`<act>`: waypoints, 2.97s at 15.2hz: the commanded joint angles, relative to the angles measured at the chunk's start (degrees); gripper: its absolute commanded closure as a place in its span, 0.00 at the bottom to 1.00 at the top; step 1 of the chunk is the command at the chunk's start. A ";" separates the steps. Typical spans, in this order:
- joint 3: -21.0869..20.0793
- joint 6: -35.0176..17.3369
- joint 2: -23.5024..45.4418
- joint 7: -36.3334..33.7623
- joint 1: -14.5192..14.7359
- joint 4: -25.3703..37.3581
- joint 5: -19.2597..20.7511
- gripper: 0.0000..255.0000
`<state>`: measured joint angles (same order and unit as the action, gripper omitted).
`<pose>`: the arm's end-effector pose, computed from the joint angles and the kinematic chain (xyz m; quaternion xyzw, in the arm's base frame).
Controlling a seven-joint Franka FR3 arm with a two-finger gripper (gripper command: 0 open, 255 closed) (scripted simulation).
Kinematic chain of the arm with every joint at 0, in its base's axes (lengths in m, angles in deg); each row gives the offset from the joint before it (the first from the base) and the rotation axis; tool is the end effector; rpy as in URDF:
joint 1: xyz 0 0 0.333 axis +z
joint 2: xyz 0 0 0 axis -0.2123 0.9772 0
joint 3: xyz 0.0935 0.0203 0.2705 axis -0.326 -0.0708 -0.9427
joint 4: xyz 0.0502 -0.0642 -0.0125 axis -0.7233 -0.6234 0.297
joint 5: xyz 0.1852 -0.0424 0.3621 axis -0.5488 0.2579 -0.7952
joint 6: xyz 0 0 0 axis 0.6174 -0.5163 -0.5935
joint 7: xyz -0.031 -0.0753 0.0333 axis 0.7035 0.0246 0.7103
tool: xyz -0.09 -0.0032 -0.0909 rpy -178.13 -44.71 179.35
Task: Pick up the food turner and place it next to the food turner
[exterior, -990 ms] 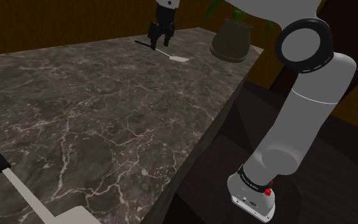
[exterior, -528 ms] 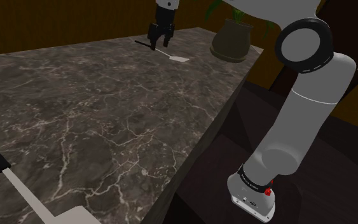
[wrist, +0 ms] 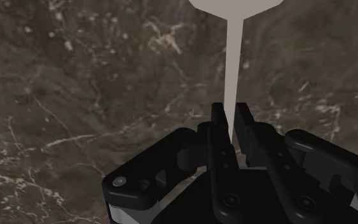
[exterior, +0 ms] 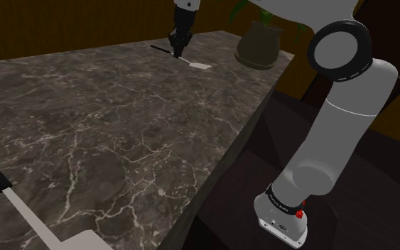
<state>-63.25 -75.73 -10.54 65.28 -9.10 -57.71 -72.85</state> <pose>0.6231 0.0387 0.5565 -0.9961 -0.0819 -0.0331 0.0030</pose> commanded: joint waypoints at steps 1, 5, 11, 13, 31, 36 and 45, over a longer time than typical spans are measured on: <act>0.00 0.00 0.00 0.00 0.00 0.00 0.00 1.00; 0.00 2.61 0.73 -0.02 0.00 3.35 0.01 1.00; 0.00 8.21 2.84 -0.06 0.01 11.06 0.02 1.00; -0.01 10.23 3.78 -0.08 0.01 14.02 0.03 1.00; -6.71 11.39 -5.09 -16.54 10.00 6.24 1.53 1.00; -9.92 11.25 -6.25 -23.33 13.64 4.81 1.98 1.00; -15.97 12.40 -3.98 -36.10 20.74 7.74 3.71 1.00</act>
<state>-78.60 -63.14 -14.37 30.66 10.88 -49.55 -69.24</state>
